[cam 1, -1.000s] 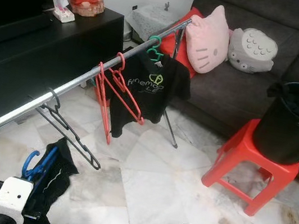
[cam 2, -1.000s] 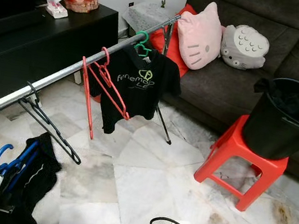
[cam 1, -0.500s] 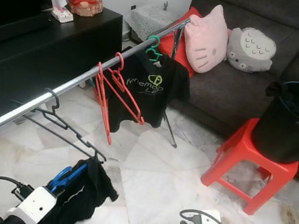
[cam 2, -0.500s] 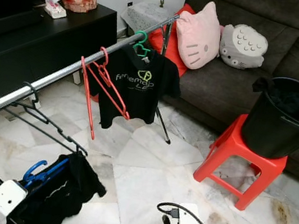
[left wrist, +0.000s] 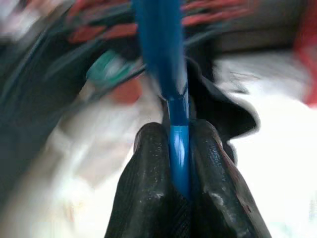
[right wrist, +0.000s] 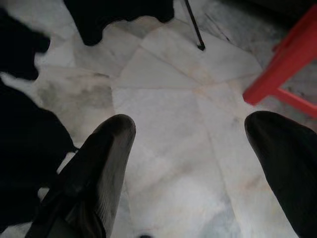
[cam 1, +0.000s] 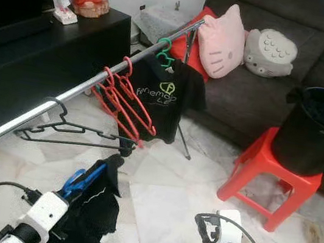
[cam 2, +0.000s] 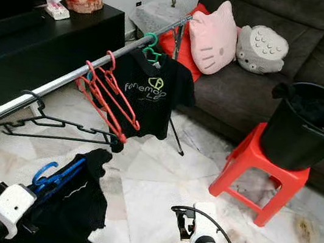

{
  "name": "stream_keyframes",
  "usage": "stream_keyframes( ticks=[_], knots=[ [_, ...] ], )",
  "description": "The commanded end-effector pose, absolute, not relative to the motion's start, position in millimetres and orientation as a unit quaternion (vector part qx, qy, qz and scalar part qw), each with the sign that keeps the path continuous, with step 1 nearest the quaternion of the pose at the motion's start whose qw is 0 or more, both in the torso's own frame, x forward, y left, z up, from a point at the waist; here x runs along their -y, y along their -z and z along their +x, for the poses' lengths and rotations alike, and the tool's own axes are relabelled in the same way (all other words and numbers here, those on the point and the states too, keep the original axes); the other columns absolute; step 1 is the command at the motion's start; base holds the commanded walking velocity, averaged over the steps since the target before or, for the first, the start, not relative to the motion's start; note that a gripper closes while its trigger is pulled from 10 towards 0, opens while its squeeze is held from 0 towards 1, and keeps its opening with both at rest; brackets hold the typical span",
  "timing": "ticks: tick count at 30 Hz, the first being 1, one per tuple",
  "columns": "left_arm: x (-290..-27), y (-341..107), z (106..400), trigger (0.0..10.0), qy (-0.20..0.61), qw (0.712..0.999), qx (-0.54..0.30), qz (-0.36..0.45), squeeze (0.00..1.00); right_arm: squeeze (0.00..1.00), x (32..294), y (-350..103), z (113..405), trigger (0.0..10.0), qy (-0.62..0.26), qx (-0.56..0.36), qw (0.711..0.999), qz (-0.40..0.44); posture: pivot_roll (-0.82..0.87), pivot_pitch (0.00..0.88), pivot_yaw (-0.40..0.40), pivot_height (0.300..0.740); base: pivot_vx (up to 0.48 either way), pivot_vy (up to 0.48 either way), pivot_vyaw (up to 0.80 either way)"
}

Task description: Hang hanger

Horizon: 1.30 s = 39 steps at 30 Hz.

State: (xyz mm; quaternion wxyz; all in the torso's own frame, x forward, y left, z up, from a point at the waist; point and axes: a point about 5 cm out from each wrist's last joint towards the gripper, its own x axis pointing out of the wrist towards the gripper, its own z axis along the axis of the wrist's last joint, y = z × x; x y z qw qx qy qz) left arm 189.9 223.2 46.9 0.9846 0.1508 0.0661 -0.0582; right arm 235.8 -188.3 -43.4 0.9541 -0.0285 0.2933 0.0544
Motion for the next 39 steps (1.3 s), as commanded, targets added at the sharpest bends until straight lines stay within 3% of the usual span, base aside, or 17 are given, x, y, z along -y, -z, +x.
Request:
stream_keyframes(
  ticks=[1, 12, 21, 39],
  knots=[
    [-234, -37, 190, 10.0, 0.003, 0.989, -0.096, 0.113, 0.00, 0.00, 189, 53, 224, 10.0, -0.037, -0.324, 0.945, -0.012, -0.04, 0.019, -0.015, 0.740, 0.000, 0.000, 0.00],
    [-235, 4, 187, 10.0, -0.062, 0.983, -0.162, 0.065, 0.00, 0.00, 193, 78, 185, 10.0, -0.015, -0.406, 0.914, -0.012, -0.03, 0.008, -0.017, 0.740, 0.000, 0.000, 0.00],
    [-230, -7, 197, 10.0, -0.052, 0.989, -0.124, 0.061, 0.00, 0.00, 194, 88, 164, 10.0, -0.002, -0.442, 0.897, -0.003, -0.03, 0.012, -0.012, 0.740, 0.000, 0.000, 0.00],
    [-231, -9, 198, 10.0, -0.049, 0.991, -0.110, 0.065, 0.00, 0.00, 193, 92, 158, 10.0, -0.005, -0.455, 0.890, -0.010, -0.02, 0.047, -0.008, 0.740, 0.000, -0.407, 0.12]
  ],
)
